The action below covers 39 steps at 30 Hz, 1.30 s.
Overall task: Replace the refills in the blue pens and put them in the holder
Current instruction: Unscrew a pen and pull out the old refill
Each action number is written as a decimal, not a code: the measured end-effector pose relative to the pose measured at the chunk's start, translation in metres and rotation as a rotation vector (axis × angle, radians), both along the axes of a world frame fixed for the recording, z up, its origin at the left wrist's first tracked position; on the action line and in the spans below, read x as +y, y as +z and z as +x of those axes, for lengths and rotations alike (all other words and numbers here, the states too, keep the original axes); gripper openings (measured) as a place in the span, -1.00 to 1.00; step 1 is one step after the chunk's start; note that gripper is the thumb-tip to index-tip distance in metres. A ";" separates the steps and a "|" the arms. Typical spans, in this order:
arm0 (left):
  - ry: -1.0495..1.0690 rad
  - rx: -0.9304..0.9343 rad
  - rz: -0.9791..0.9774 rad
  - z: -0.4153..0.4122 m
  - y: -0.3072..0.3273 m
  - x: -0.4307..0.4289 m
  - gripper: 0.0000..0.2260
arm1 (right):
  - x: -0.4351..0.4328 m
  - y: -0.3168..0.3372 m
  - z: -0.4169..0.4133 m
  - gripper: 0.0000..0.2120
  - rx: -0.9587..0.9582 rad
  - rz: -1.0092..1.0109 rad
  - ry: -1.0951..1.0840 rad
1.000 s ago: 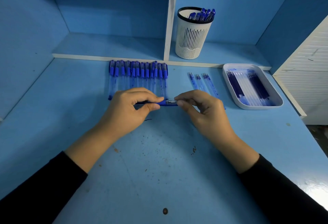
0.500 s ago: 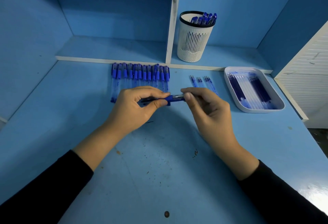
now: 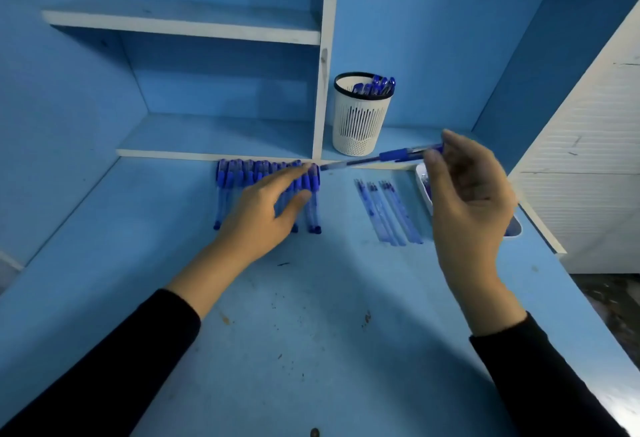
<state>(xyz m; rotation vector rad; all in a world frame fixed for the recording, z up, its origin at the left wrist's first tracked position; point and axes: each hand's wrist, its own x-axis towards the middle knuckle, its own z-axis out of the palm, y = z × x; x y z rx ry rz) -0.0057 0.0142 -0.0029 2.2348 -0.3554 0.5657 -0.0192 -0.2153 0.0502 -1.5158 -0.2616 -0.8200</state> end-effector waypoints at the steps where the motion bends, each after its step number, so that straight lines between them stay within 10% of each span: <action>1: 0.041 0.081 0.060 0.006 -0.001 0.003 -0.60 | -0.004 0.009 0.006 -0.78 -0.037 0.007 -0.047; 10: 0.165 0.384 0.487 0.030 -0.003 0.007 -0.48 | -0.005 0.088 0.095 -0.92 -0.257 -0.076 -0.237; 21: 0.137 0.343 0.425 0.029 -0.005 0.008 -0.42 | 0.018 0.049 0.183 -0.89 0.021 -0.700 -0.160; 30: 0.144 0.345 0.491 0.029 -0.001 0.006 -0.53 | 0.012 0.034 0.143 -0.83 -0.048 -0.640 -0.176; 39: 0.147 0.289 0.503 0.016 -0.002 0.021 -0.38 | 0.038 -0.023 0.067 -0.80 0.586 -0.687 0.235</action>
